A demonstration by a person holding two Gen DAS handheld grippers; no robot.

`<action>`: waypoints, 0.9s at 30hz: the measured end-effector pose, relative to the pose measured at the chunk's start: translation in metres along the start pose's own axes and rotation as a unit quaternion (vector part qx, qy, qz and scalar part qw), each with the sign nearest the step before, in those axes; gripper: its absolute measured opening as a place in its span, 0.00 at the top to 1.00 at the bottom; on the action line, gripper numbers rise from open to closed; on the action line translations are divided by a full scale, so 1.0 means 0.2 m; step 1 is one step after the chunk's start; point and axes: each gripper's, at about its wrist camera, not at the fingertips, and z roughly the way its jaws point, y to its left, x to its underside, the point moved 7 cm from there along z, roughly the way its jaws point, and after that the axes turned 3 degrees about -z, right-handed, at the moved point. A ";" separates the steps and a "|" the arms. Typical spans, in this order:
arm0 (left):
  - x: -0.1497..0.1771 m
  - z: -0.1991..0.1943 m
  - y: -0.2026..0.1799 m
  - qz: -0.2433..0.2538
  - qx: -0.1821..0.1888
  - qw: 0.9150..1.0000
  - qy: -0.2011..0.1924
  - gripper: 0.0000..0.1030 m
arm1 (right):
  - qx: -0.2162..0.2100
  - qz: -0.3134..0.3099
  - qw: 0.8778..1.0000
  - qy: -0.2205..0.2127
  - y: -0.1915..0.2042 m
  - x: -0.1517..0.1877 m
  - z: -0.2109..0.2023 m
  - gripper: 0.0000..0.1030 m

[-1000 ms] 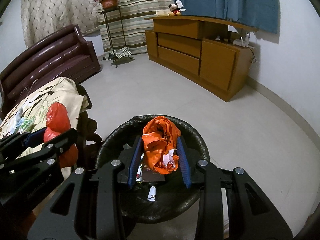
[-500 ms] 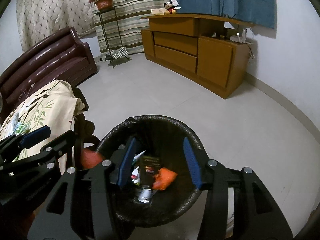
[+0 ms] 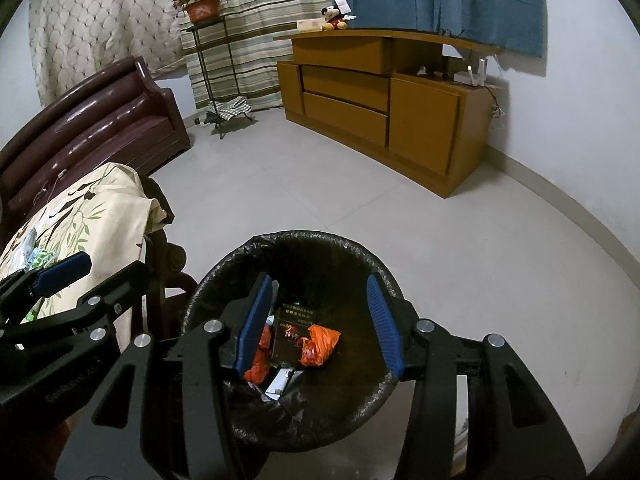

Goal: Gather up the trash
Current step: 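Move both open tools back over the bed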

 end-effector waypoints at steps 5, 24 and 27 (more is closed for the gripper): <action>0.00 -0.01 0.00 0.000 0.000 1.000 -0.002 0.33 | 0.000 0.000 1.000 -0.001 0.00 0.00 0.00 0.53; 0.09 -0.16 0.30 -0.041 -0.028 0.999 -0.003 0.33 | -0.024 -0.019 1.000 0.000 0.19 -0.01 -0.06 0.47; 0.12 -0.19 0.39 -0.051 -0.036 0.998 -0.001 0.33 | -0.037 -0.030 0.999 -0.001 0.29 -0.01 -0.07 0.47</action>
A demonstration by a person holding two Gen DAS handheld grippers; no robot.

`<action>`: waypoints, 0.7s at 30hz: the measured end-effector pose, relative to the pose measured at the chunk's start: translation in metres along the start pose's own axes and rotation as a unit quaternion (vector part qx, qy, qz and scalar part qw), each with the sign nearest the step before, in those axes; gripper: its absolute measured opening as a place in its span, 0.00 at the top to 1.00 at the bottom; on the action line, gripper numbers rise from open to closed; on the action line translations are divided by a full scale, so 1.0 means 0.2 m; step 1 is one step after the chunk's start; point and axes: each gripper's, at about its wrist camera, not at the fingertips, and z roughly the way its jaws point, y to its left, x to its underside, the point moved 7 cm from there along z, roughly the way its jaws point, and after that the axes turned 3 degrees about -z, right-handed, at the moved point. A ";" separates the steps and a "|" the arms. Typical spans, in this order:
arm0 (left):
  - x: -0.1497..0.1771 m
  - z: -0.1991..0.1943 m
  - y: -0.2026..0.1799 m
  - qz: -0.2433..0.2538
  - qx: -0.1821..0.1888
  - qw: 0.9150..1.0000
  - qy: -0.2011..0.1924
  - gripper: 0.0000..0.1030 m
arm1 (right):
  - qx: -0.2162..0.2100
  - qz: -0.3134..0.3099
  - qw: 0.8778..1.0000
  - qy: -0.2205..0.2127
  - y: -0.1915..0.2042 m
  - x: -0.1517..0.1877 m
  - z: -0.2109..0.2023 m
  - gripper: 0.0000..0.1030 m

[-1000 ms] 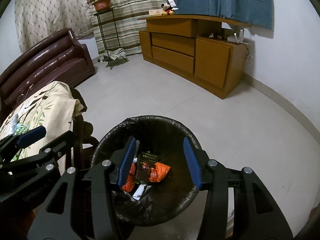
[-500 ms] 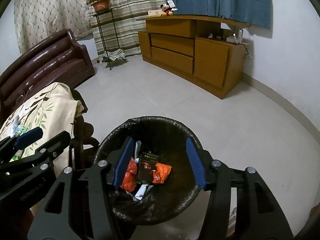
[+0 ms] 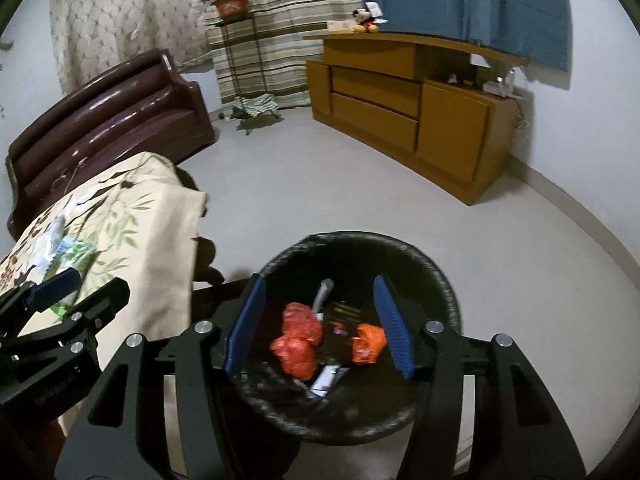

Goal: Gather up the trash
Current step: 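Move both open tools back over the bed, then grasp the green-and-white wrapper bundle with the right tool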

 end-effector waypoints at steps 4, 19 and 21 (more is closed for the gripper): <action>0.02 -0.06 0.13 -0.017 -0.012 1.000 -0.003 0.33 | -0.017 -0.015 1.000 -0.001 0.12 -0.01 -0.01 0.47; 0.15 -0.21 0.72 -0.093 -0.084 0.992 -0.004 0.32 | -0.076 -0.067 0.995 0.002 0.62 -0.06 -0.02 0.47; 0.17 -0.22 0.78 -0.101 -0.091 0.991 -0.003 0.33 | -0.083 -0.074 0.994 0.004 0.68 -0.05 -0.02 0.47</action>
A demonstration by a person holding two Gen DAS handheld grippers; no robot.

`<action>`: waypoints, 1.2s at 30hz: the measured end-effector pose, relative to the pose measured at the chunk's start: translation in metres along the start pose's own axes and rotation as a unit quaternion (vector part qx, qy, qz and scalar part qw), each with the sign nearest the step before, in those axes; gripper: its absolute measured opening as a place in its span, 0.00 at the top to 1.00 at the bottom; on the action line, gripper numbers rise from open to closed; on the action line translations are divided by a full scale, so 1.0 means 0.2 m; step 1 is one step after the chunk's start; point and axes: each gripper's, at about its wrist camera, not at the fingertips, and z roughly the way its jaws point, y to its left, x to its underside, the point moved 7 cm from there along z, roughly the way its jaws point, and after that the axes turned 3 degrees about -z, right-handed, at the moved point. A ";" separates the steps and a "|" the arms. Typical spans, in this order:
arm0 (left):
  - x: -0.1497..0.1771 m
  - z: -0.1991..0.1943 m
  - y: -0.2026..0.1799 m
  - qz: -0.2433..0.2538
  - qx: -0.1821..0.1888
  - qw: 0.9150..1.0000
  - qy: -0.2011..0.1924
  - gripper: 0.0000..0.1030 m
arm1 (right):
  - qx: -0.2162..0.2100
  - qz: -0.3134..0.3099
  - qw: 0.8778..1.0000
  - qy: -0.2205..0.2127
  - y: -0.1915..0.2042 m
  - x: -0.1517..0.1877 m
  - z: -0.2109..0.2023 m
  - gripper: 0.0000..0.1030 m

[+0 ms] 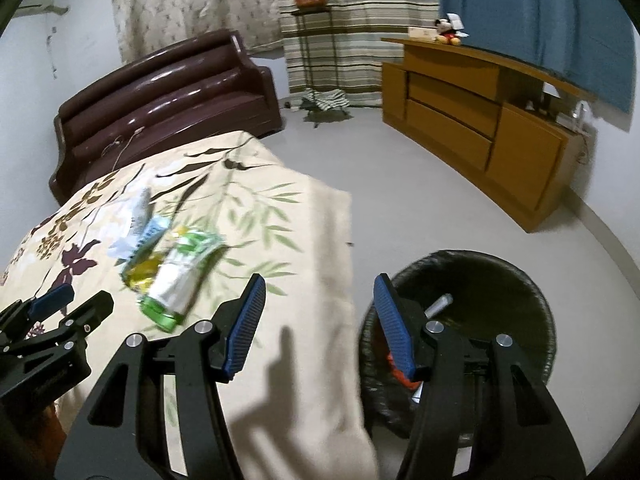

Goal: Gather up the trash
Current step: 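Grasp the green-and-white wrapper bundle with the right tool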

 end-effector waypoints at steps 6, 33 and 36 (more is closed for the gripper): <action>0.00 0.00 0.17 -0.018 -0.018 1.000 0.000 0.32 | -0.017 -0.014 1.000 0.004 0.15 -0.03 0.04 0.47; -0.01 0.05 0.40 -0.051 -0.023 0.998 0.007 0.33 | -0.017 -0.050 0.997 0.054 0.42 -0.03 0.25 0.55; -0.01 0.06 0.40 -0.050 -0.022 0.998 0.007 0.32 | -0.018 -0.048 0.997 0.055 0.42 -0.03 0.25 0.55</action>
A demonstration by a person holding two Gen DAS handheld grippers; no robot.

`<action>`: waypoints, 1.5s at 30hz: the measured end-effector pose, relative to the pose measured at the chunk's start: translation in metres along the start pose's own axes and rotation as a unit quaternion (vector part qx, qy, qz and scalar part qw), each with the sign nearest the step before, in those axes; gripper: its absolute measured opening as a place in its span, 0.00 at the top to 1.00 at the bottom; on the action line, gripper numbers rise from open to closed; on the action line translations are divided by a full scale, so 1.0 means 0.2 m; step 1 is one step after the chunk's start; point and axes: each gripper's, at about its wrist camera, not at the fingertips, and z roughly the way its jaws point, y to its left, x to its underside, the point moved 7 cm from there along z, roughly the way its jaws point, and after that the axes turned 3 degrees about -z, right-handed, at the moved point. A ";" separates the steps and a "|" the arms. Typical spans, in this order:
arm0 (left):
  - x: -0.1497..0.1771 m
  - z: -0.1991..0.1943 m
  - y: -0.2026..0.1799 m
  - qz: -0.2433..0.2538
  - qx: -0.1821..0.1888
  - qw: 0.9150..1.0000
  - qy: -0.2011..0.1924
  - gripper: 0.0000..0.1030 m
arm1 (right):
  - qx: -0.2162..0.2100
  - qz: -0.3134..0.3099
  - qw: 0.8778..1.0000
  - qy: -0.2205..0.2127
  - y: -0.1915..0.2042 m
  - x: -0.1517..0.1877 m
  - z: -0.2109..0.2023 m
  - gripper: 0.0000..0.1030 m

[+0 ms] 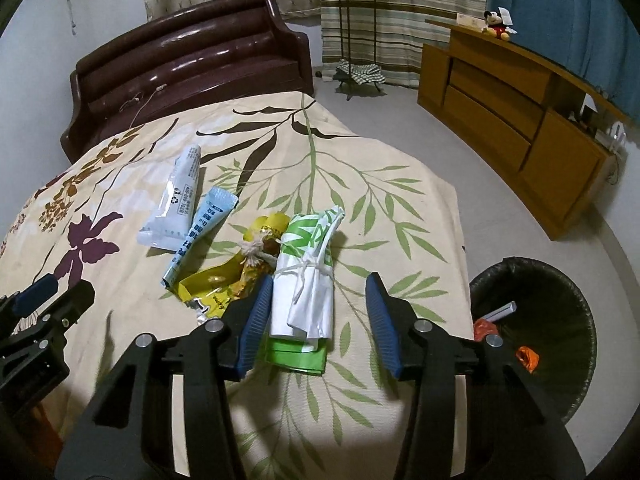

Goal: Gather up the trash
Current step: 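Grasp the green-and-white wrapper bundle with the right tool, then close the left tool on the white toothpaste tube while the right tool lifts the bundle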

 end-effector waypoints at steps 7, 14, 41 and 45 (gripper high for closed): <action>-0.02 0.01 -0.07 0.008 0.008 1.000 -0.001 0.32 | -0.010 -0.006 1.000 0.011 0.01 0.00 0.03 0.71; -0.08 0.03 -0.16 0.015 0.017 1.000 -0.002 0.33 | -0.009 -0.001 1.000 0.002 -0.03 -0.02 0.03 0.71; -0.29 0.40 -0.32 0.025 0.023 0.999 0.039 0.41 | -0.026 -0.005 1.000 -0.004 -0.12 -0.23 0.20 0.71; -0.28 0.40 -0.33 0.026 0.032 0.998 0.042 0.57 | -0.029 -0.005 1.000 -0.004 -0.12 -0.22 0.19 0.71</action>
